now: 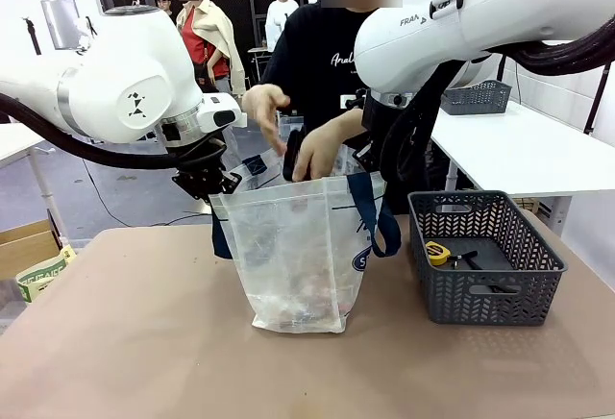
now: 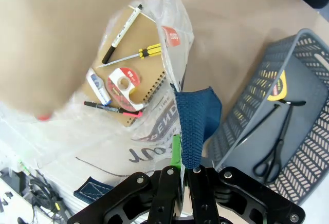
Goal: Transfer purchased items from the store into the shopping bag.
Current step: Move the Reusable shopping bag to the right side of the table.
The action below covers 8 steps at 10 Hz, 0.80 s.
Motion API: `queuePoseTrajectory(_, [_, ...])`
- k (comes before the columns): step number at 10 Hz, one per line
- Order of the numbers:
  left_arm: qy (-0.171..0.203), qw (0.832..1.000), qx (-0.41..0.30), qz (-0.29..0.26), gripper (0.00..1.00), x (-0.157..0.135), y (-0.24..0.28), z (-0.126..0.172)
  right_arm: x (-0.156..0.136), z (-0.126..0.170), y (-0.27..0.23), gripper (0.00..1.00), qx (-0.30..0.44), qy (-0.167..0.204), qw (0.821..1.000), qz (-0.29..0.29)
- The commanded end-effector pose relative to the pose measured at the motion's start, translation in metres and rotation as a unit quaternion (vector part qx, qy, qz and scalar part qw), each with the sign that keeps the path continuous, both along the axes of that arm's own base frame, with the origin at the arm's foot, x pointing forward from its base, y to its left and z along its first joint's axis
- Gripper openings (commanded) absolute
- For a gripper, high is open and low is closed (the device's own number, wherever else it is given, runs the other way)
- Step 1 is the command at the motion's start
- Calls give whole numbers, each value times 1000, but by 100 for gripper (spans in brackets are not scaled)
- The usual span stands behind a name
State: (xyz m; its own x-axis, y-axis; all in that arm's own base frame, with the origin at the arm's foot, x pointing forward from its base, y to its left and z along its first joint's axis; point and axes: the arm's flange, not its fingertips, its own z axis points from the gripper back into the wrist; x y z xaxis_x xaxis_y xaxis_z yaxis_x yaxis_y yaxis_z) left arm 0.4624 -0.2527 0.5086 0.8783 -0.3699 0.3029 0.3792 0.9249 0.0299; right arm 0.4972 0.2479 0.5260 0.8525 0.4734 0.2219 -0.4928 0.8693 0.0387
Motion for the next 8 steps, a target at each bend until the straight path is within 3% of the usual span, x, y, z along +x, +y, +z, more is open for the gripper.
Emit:
queuePoseTrajectory(1, [0,1000,0,3,0,1,3,0,1,0,-3,0,0,-1,1000,-2])
queuePoseTrajectory(8, [0,1000,0,3,0,1,3,0,1,0,-3,0,0,-1,1000,-2])
